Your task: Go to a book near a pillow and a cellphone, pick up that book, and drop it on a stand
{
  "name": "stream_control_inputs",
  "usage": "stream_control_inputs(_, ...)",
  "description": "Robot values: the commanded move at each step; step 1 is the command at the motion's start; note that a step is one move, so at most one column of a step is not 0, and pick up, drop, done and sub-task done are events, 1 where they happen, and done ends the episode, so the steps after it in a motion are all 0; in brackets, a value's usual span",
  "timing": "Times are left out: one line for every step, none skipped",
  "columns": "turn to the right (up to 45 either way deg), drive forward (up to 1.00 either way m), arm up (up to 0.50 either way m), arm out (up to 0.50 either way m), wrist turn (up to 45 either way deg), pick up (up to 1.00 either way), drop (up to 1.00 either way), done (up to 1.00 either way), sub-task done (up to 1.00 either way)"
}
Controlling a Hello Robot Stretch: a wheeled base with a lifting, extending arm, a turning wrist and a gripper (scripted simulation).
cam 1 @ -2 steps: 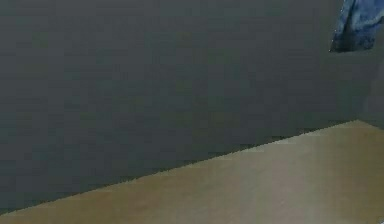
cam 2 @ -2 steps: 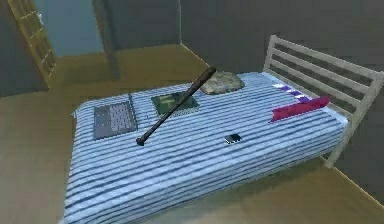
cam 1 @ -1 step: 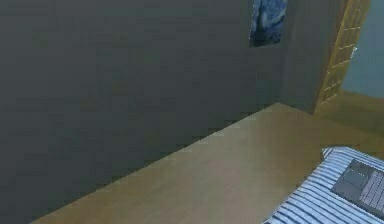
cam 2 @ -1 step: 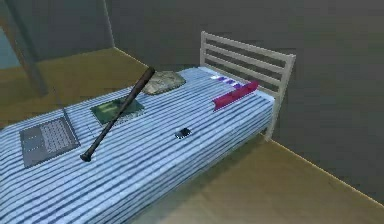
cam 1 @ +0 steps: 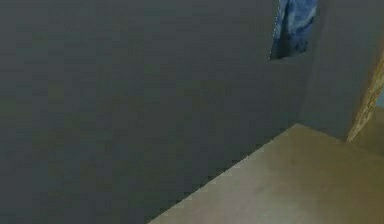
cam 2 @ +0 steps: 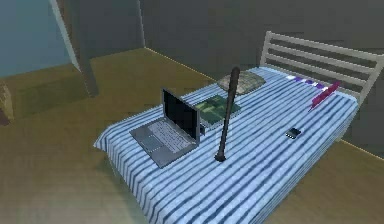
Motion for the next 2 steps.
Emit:
stream_control_inputs(3.0,0.0,0.0,0.0,0.0,0.0,0.0,0.0,0.0)
stream_control_inputs(0.0,0.1,0.0,0.0,0.0,0.0,0.0,0.0,0.0)
